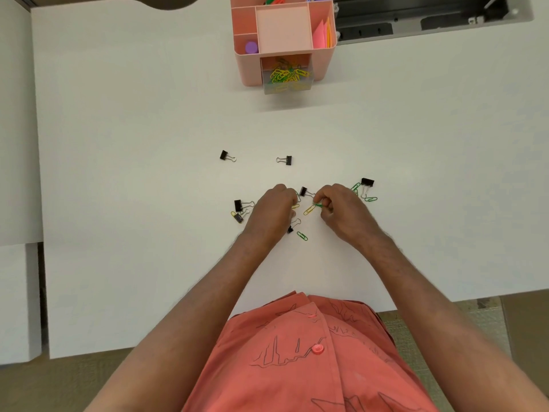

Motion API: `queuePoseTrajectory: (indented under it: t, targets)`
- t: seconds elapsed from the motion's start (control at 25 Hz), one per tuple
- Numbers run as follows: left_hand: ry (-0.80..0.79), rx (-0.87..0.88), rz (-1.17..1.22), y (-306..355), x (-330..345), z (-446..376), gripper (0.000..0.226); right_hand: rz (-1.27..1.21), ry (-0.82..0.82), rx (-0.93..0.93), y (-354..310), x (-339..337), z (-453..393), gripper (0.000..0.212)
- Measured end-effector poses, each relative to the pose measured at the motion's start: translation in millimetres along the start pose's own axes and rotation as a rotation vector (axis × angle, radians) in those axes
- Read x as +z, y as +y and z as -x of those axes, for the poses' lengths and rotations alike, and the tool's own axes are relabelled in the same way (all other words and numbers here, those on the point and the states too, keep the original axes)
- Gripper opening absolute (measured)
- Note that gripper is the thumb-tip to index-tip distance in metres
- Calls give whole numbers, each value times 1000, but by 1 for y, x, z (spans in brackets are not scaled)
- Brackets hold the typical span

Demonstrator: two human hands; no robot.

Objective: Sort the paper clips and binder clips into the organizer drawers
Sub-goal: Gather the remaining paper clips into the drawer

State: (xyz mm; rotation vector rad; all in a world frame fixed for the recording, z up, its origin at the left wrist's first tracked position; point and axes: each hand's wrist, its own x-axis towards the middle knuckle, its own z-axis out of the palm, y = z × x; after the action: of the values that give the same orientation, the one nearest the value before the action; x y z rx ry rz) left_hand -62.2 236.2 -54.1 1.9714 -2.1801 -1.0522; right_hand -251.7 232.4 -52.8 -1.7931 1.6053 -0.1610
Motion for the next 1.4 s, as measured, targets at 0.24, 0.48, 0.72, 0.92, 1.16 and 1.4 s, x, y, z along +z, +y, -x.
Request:
queuePoseTrajectory:
  t: [0.24,0.48,0.72,0.92,1.16,1.4]
  targets:
    - [-39,-21,-156,9,-3,-5,10,81,-25,-47,-11,15,10,21]
    - [-107,58,-205,12,-7,-4,17,254,-46,35,-27,21,0,14]
    - [-59,63,-11,2,1,-2,25,308,-57,32,-38,23,5,19]
    - [6,-146,458,-7,-10,6,20,235,-48,75,-38,21,8,20]
    - [351,-184,775,1,-104,-47,20,292,-52,11,-38,23,9,14]
    - [542,-31,370,23,-166,-144,28,58,-46,79,-32,5,4,14]
